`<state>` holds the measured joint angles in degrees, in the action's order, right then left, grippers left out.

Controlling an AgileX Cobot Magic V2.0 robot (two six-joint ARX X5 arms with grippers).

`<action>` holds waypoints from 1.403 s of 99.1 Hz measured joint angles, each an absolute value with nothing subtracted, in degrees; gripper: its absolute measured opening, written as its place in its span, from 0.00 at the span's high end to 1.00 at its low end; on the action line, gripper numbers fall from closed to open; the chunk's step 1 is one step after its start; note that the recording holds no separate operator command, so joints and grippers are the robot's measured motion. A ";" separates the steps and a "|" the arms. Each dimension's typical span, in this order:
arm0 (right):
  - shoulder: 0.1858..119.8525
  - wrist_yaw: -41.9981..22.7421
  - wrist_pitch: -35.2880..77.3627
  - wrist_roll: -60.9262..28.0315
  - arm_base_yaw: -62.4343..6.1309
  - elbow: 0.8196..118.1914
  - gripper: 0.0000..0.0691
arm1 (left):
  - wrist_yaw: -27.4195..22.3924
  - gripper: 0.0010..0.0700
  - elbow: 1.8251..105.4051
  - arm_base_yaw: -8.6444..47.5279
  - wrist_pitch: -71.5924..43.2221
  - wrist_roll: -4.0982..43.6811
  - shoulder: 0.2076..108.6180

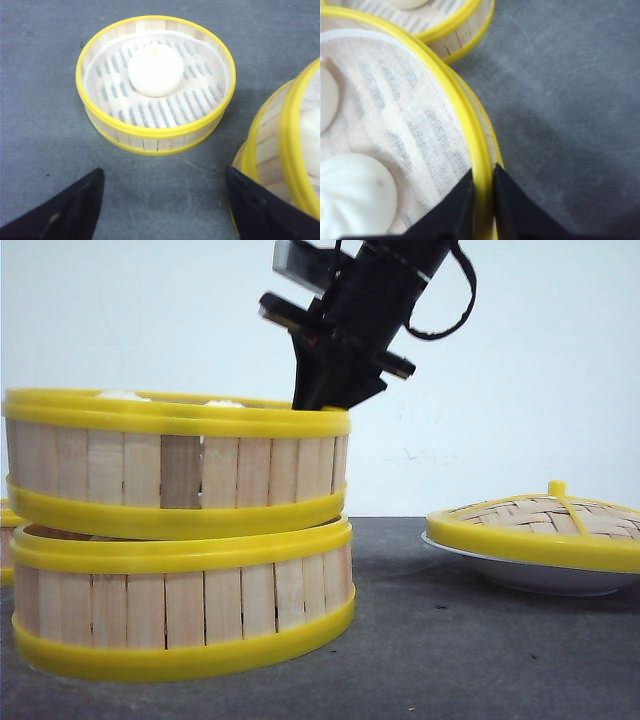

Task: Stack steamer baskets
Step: 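Lower the held basket with right gripper onto the nearest basket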

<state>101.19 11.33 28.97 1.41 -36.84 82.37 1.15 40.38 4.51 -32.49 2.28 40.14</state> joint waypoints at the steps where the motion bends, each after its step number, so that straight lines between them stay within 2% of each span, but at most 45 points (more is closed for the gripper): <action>1: 101.34 11.31 29.04 1.50 -36.82 82.37 0.96 | 1.15 0.34 40.38 4.51 -32.51 2.28 40.14; 32: 102.06 11.16 29.65 2.44 -36.75 82.59 0.96 | 1.15 0.34 40.38 4.51 -32.56 2.28 40.12; 62: 102.06 11.31 36.27 2.35 -36.75 89.12 0.96 | 1.15 0.34 40.38 4.51 -32.58 2.28 40.12; 85: 102.13 11.29 39.66 2.04 -36.75 89.45 0.96 | 1.15 0.34 40.38 4.51 -32.60 2.28 40.12; 139: 106.76 11.03 38.26 1.89 -36.75 89.43 0.96 | 1.15 0.34 40.38 4.51 -32.71 2.28 40.14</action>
